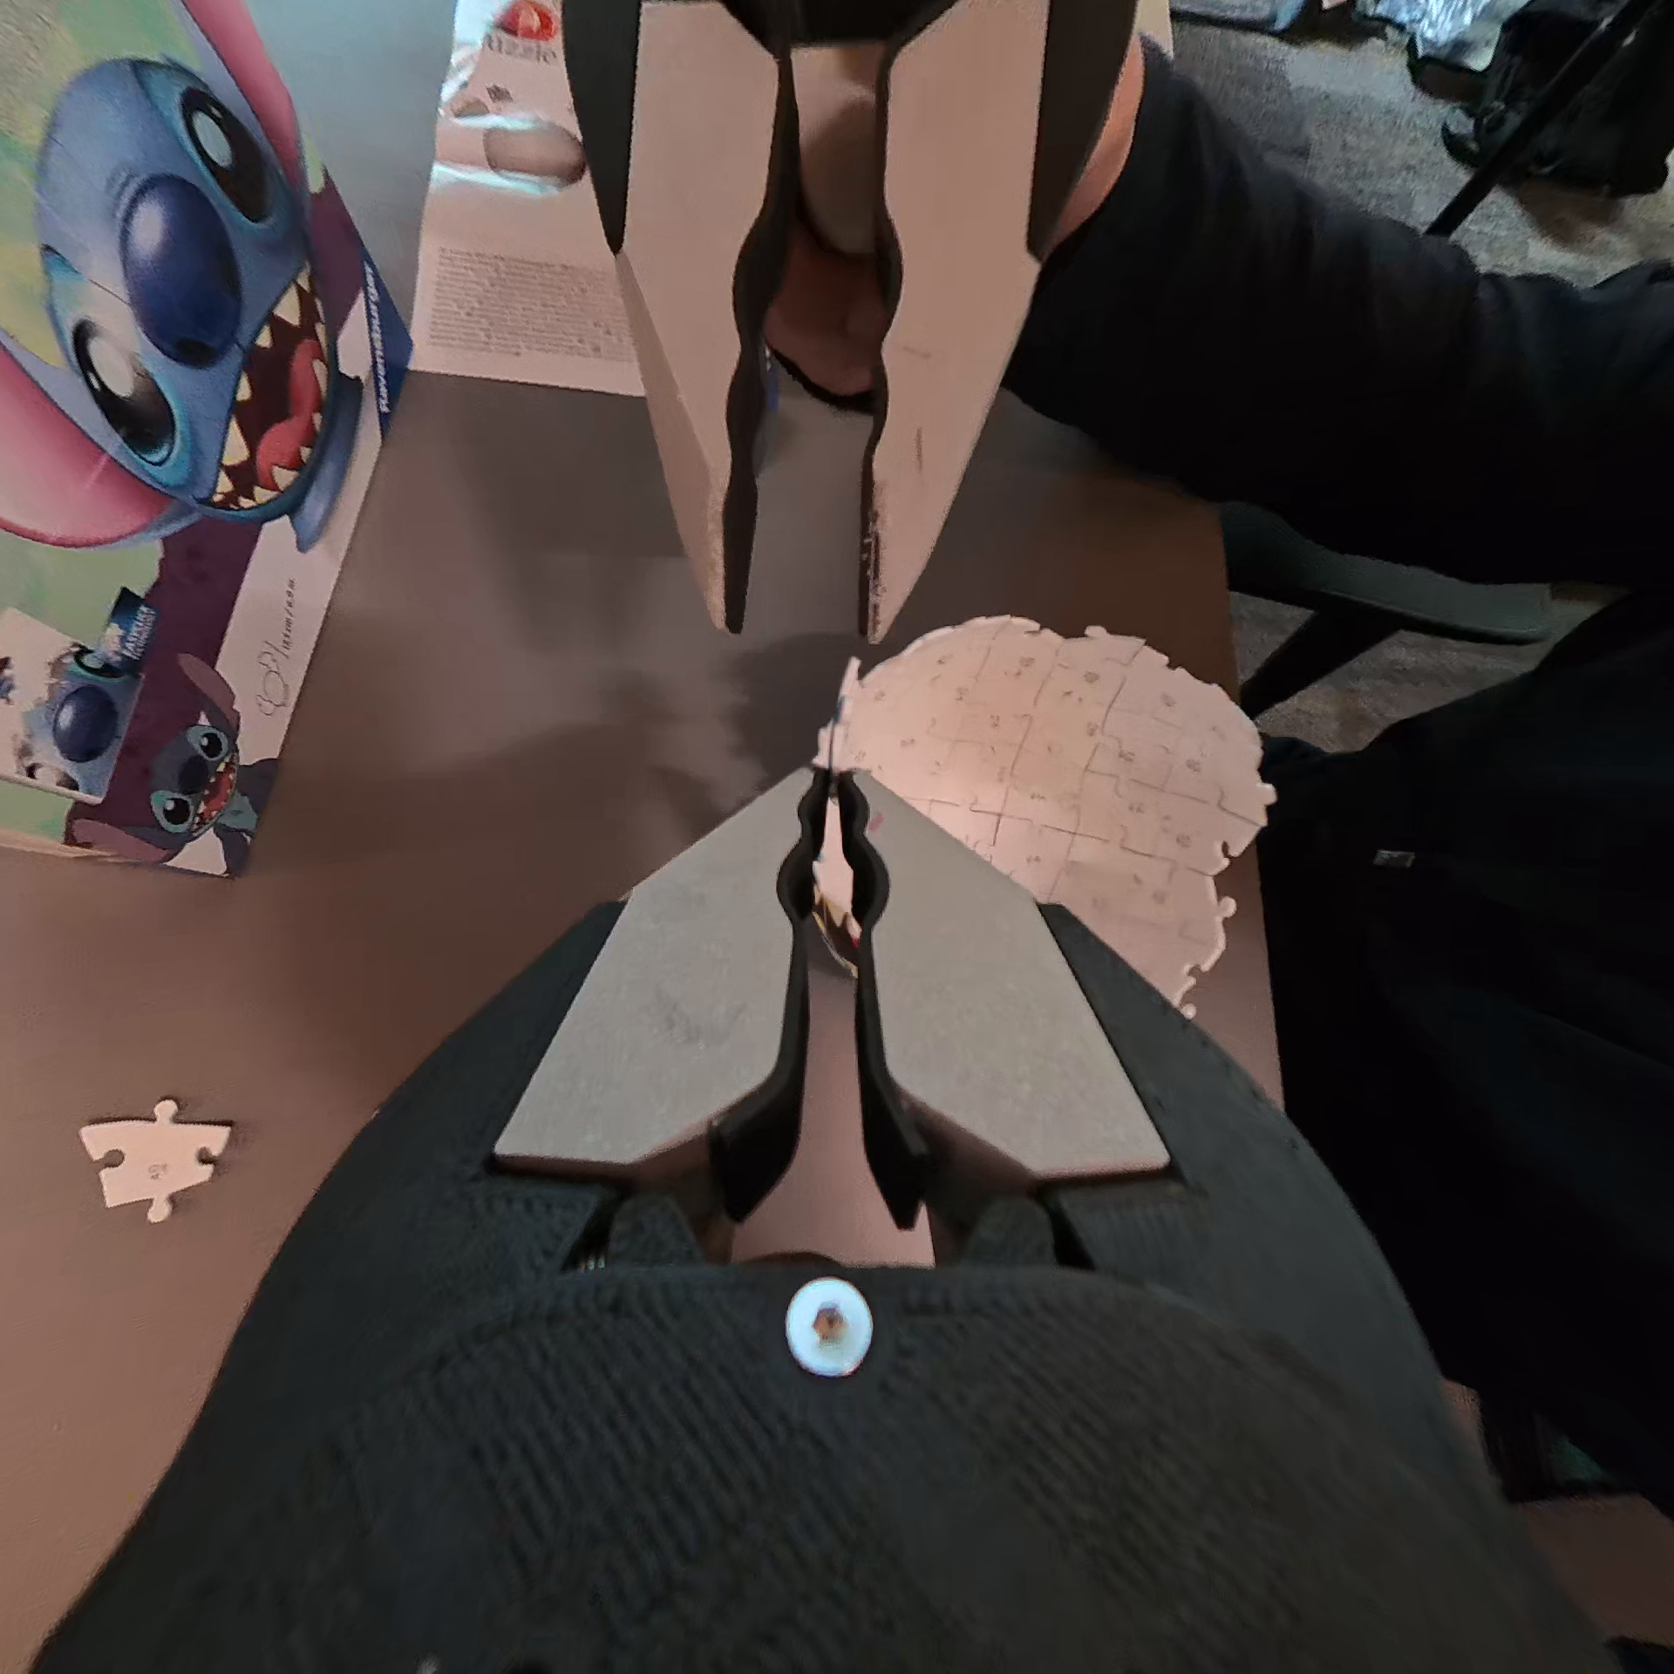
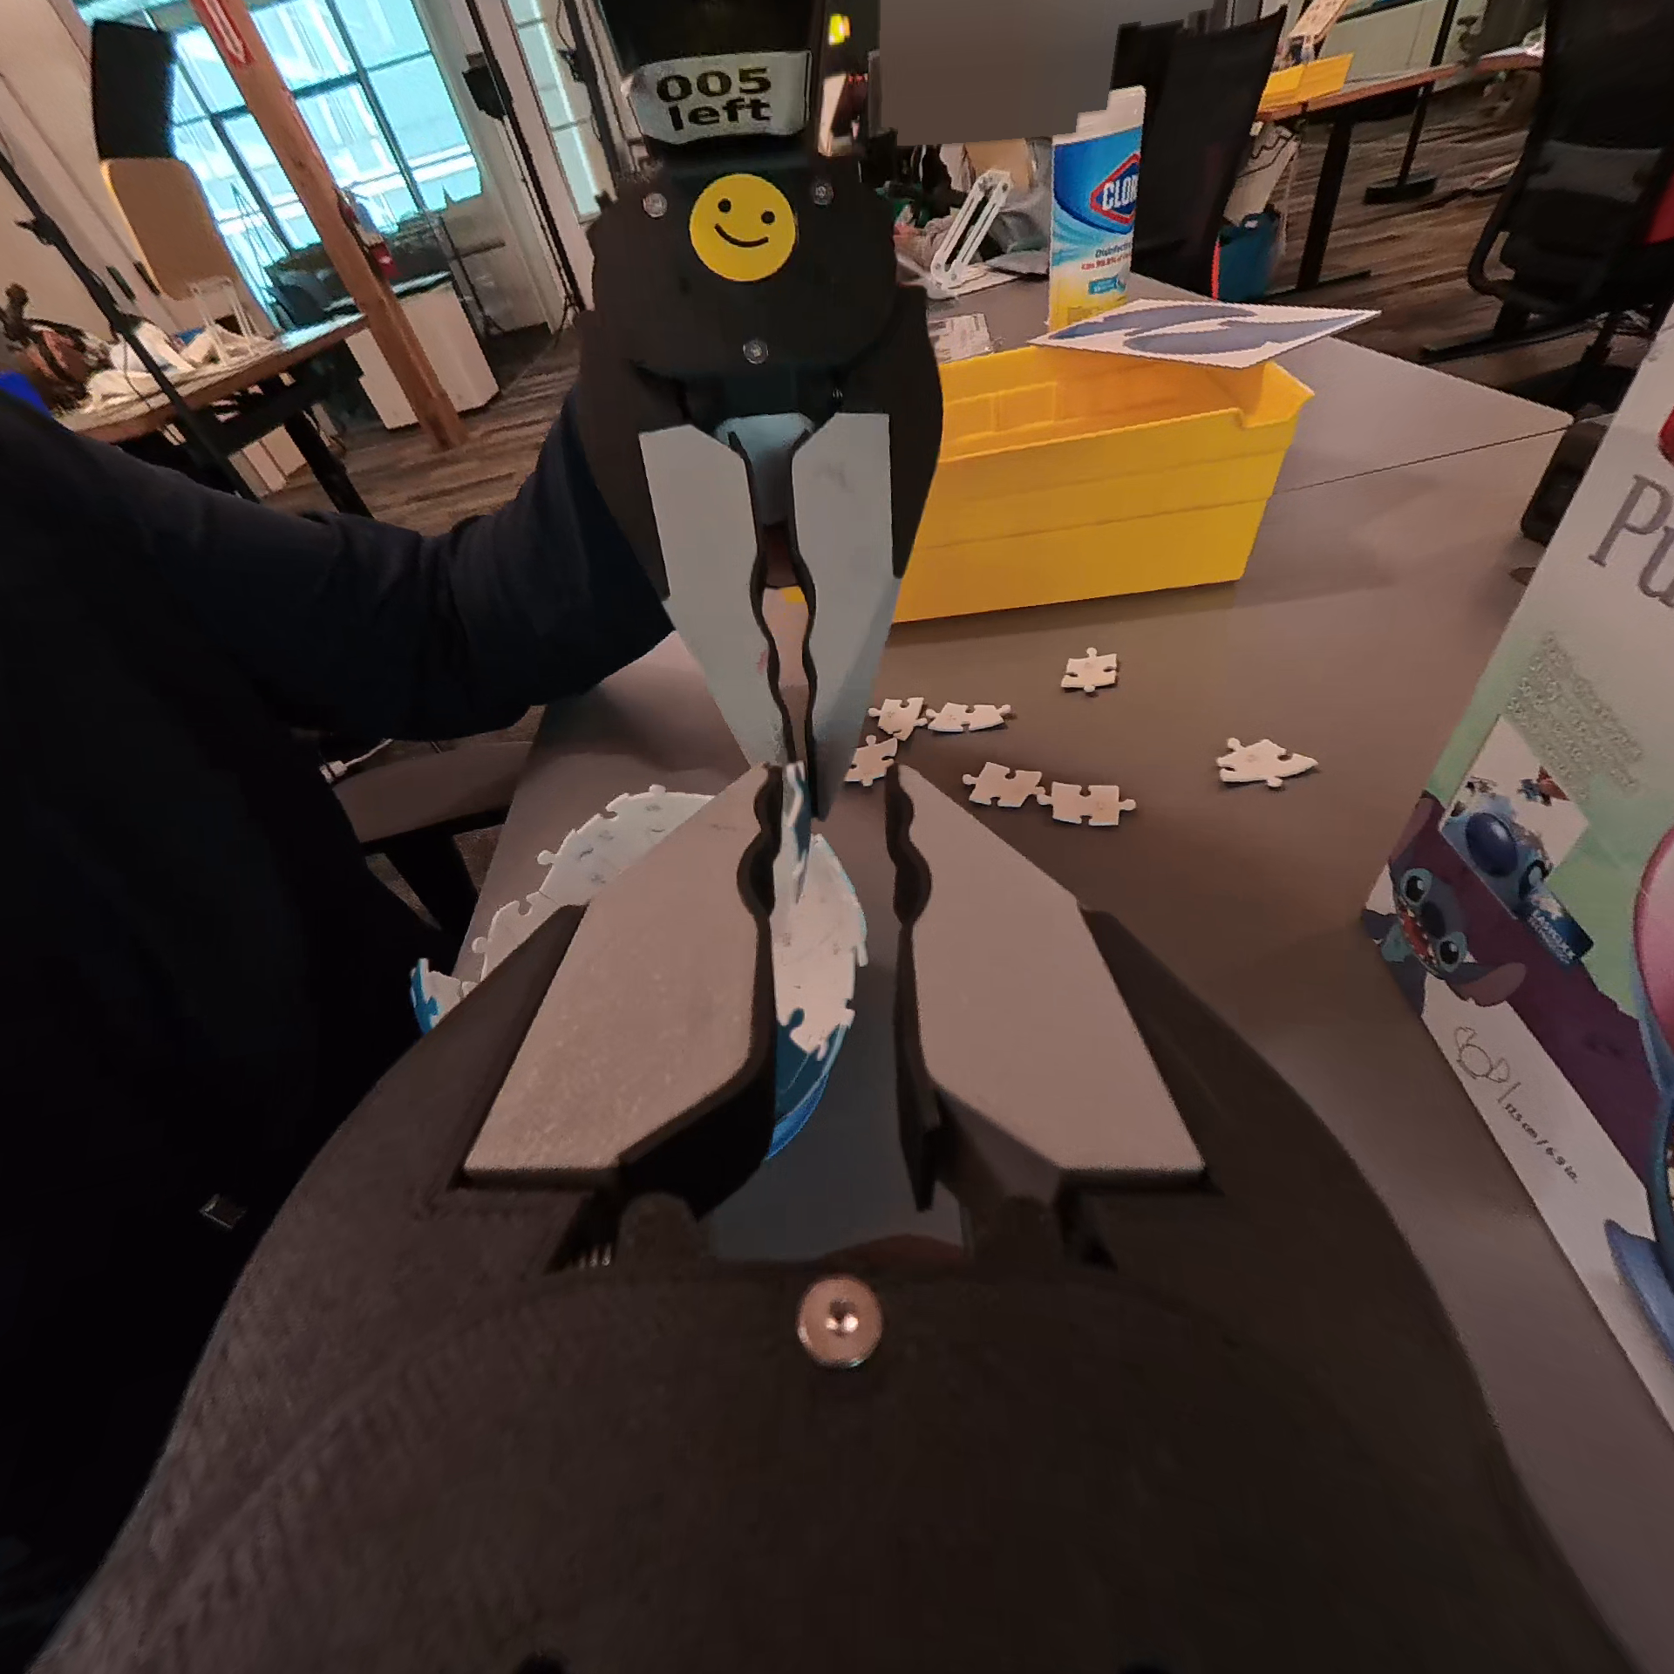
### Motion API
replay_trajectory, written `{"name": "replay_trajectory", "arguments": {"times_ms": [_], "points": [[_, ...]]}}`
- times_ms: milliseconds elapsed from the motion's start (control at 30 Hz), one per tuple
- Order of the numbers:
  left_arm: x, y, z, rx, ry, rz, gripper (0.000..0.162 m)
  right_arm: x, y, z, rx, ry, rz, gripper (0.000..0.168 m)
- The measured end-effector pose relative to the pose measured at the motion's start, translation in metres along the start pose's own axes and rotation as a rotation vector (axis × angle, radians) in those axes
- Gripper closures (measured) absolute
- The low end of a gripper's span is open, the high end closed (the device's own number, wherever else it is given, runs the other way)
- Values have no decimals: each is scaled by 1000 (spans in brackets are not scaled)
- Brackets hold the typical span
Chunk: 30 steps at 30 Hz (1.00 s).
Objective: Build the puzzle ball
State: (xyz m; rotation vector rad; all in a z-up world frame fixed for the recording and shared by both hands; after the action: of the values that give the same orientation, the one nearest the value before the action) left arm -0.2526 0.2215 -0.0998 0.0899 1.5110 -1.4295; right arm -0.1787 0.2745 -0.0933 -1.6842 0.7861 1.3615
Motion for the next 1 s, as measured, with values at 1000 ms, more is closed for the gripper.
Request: {"name": "replay_trajectory", "arguments": {"times_ms": [1000], "points": [[5, 4, -3, 11, -35, -60, 159, 18, 13, -9, 50, -104, -221, 168]]}}
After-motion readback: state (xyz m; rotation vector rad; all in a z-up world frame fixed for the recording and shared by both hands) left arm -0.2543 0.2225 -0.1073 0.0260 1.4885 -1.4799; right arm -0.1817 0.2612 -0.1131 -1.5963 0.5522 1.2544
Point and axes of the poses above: each gripper's, where its closed fingertips meet, y out along the fingers, x out of its underside, z = x × y across the jaws, the point moved 5 cm from there along -y, back along the fingers, and after that the axes turned 6 degrees about -y, right-handed, at the moved point
